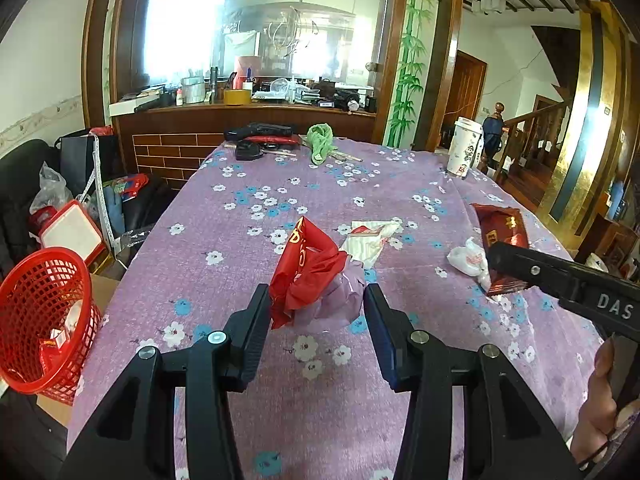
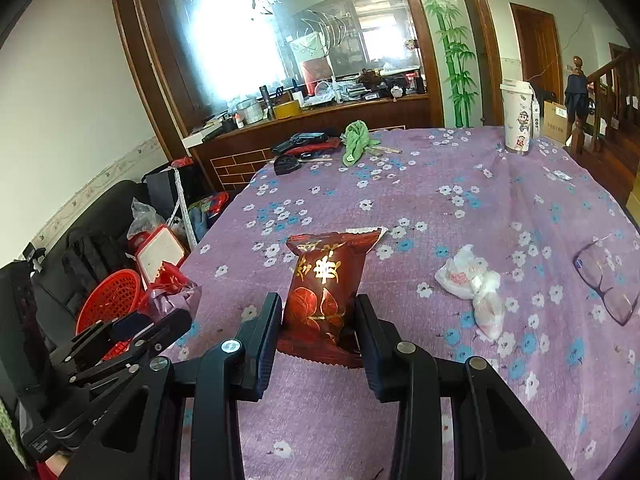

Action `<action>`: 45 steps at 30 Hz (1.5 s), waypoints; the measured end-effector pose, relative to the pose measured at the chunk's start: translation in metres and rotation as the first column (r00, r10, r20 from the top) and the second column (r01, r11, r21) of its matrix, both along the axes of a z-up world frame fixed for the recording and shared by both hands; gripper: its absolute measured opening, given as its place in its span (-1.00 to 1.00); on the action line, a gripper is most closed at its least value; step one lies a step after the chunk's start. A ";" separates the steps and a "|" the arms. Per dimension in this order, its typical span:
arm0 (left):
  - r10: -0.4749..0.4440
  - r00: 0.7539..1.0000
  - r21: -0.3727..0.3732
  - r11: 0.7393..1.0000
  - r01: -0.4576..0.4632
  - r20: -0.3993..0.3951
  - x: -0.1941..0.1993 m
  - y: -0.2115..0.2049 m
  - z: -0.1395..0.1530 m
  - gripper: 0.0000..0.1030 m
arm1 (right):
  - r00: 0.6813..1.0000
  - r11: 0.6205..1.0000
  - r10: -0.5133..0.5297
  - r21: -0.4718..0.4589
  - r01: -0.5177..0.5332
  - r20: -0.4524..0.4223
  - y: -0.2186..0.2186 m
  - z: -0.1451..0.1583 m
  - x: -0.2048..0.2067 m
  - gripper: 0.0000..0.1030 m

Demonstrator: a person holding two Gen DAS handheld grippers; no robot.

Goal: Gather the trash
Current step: 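Lift the red wrapper and candy packet and carry them toward the wastebasket, then lower both held items into the red wastebasket and open both grippers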

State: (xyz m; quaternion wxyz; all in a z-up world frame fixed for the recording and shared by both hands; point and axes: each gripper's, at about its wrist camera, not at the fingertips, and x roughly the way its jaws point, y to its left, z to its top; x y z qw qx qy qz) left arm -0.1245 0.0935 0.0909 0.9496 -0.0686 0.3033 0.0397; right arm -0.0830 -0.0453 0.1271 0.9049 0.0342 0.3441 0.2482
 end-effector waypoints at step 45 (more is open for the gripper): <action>0.380 0.924 -0.075 0.923 -0.377 0.036 -0.111 0.186 0.012 -0.11 | 0.912 0.910 0.400 -0.077 -0.407 -0.094 0.200 0.006 -0.037 -0.22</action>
